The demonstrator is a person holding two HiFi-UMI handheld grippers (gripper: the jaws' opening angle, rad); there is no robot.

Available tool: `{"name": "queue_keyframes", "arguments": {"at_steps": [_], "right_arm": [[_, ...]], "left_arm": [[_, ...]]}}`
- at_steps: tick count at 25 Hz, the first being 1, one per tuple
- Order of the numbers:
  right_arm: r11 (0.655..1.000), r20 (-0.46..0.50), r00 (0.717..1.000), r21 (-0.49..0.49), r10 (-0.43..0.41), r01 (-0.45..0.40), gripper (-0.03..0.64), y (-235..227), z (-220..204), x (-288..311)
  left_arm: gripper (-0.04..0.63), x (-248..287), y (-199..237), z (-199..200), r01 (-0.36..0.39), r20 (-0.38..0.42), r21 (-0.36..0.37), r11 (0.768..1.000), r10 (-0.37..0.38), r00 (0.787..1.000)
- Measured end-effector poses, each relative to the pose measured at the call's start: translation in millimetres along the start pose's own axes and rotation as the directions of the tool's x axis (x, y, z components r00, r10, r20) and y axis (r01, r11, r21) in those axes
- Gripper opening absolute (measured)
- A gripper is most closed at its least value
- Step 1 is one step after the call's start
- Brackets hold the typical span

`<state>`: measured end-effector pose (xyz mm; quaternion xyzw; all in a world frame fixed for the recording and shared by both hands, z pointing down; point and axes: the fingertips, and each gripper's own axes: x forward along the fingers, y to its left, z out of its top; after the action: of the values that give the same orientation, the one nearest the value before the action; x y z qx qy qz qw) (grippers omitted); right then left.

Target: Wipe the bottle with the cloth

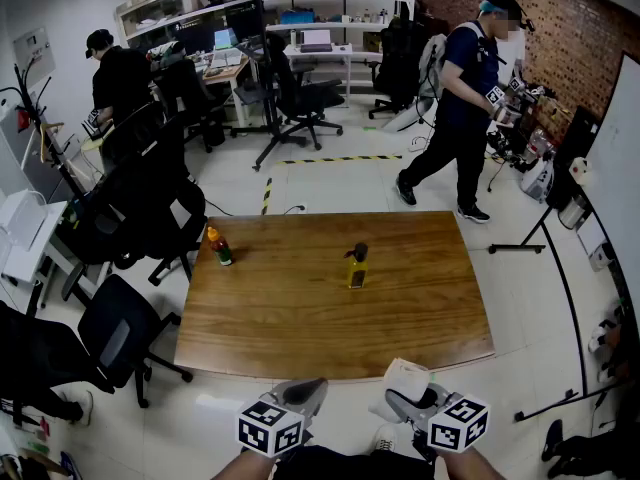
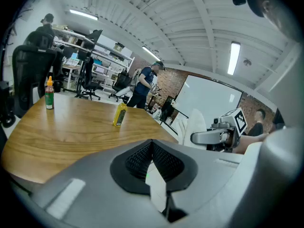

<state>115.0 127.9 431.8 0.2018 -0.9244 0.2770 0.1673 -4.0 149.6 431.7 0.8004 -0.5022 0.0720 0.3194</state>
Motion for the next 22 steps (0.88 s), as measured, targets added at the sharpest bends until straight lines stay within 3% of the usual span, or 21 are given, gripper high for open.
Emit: {"name": "queue_keyframes", "arguments": {"at_steps": [11, 22], "right_arm": [[1.0, -0.007, 1.0, -0.005, -0.011, 0.011, 0.087, 2, -1, 12], [0.995, 0.013, 0.995, -0.016, -0.097, 0.098, 0.087, 26, 5, 39]], "left_arm": [[0.017, -4, 12, 1, 0.005, 0.015, -0.001, 1.0, -0.005, 1.0], [0.017, -34, 50, 13, 0.048, 0.034, 0.021, 0.999, -0.049, 0.998]]}}
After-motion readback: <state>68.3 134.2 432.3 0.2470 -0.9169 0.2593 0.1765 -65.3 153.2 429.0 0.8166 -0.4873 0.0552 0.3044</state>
